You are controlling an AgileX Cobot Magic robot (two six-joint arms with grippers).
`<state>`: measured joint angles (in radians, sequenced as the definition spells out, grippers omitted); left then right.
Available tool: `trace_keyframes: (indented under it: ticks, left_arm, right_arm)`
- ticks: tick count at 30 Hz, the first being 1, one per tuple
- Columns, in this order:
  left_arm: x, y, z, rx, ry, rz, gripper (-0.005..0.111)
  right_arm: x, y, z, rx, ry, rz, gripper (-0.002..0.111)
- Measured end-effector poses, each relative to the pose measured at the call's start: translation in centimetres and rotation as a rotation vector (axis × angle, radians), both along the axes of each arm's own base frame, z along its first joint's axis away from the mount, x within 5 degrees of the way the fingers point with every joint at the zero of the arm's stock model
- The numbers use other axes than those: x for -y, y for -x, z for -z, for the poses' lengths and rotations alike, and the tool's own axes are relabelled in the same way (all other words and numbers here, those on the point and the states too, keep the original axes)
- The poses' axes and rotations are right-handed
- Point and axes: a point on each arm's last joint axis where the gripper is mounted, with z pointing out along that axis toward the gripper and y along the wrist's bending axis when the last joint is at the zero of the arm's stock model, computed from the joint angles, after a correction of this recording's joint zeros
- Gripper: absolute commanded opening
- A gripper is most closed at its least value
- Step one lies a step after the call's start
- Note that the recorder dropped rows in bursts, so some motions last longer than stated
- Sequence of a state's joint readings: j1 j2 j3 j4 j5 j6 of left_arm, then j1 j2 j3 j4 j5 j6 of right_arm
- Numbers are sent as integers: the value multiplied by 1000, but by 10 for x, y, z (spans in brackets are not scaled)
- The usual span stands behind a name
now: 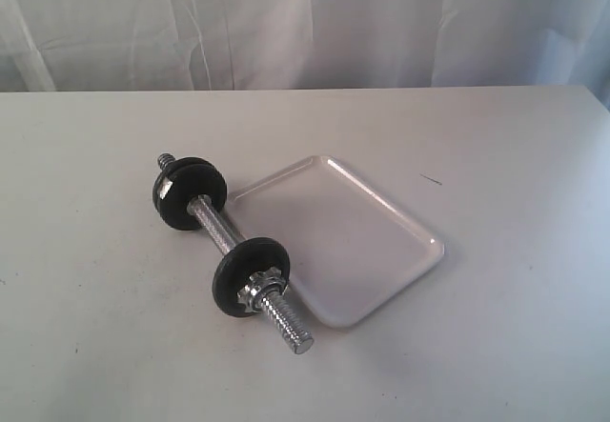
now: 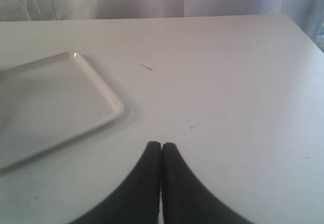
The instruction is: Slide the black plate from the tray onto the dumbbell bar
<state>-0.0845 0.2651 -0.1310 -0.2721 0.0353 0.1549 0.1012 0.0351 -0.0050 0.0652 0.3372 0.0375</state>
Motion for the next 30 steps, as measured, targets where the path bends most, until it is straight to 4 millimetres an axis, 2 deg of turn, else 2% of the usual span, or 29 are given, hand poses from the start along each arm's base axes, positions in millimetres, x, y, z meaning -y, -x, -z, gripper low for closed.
trace_keyframes:
  ticks: [4,12,30]
  left_arm:
    - [-7,7,15,17,69,-118,0]
    - [-11,15,35,-4,150,-213,0]
    - [-10,23,43,-65,118,-204,0]
  right_arm:
    - [0,0,0,0,0,0,0]
    - [0,0,0,0,0,0,0]
    - [0,0,0,0,0,0,0]
